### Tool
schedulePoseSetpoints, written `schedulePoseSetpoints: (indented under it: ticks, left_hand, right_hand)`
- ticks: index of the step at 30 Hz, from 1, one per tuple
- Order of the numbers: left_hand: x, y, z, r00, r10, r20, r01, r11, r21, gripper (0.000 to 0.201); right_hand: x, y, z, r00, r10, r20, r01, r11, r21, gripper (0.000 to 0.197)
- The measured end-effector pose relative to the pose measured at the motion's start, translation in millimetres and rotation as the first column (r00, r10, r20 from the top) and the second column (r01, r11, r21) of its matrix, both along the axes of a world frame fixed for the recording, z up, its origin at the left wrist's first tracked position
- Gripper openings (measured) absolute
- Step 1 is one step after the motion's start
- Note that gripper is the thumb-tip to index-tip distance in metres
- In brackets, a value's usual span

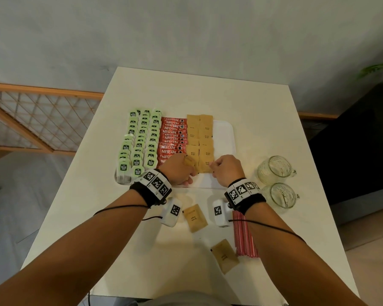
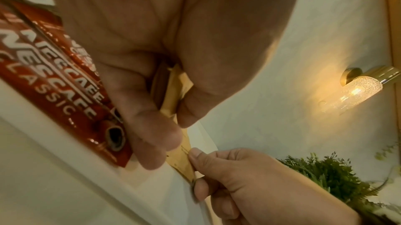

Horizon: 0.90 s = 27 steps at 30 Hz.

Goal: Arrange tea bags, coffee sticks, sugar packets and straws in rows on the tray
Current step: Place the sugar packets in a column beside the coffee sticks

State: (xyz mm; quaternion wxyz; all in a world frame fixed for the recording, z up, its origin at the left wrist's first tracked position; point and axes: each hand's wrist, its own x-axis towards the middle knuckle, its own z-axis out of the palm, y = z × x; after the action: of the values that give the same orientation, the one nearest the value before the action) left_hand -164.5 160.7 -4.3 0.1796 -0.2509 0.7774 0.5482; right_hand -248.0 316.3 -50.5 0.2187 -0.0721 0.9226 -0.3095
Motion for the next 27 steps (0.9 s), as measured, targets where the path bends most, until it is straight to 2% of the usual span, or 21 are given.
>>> schedulePoseSetpoints:
  ticks: [3, 5, 9, 12, 19, 23, 27]
  left_hand:
    - [2.3, -3.3, -0.4, 1.000, 0.005, -0.028, -0.002, 0.996, 0.091, 0.017]
    - [5.4, -7.2, 0.9, 0.998, 0.011, -0.063, 0.000, 0.985, 0.170, 0.023]
    - [11.5, -17.1, -0.9, 0.993, -0.021, -0.120, 0.057, 0.950, 0.308, 0.038]
    - [15.3, -21.4, -3.3, 0.986, -0.033, -0.166, 0.084, 0.946, 0.312, 0.032]
    - [17.9, -22.3, -6.2, 0.983, -0.062, -0.171, 0.105, 0.962, 0.254, 0.037]
    - [20.9, -24.8, -6.4, 0.982, -0.078, -0.174, 0.131, 0.938, 0.320, 0.030]
    - [25.2, -32.2, -5.4, 0.973, -0.122, -0.197, 0.192, 0.899, 0.394, 0.040]
  right_hand:
    - [1.2, 2.9, 2.2, 0.999, -0.021, -0.028, 0.021, 1.000, -0.009, 0.036]
    - [3.8, 5.8, 8.1, 0.999, -0.013, -0.042, 0.010, 0.996, -0.089, 0.030]
    - [11.4, 2.9, 15.8, 0.989, 0.142, -0.031, -0.145, 0.948, -0.282, 0.013]
    - [16.1, -0.8, 12.1, 0.974, 0.225, 0.002, -0.206, 0.893, -0.401, 0.013]
    - [24.0, -8.0, 8.4, 0.967, 0.253, -0.002, -0.228, 0.868, -0.442, 0.015]
    - [21.8, -6.9, 8.7, 0.973, 0.231, 0.004, -0.206, 0.876, -0.437, 0.017]
    - [17.8, -3.5, 9.1, 0.983, 0.181, 0.024, -0.152, 0.881, -0.449, 0.019]
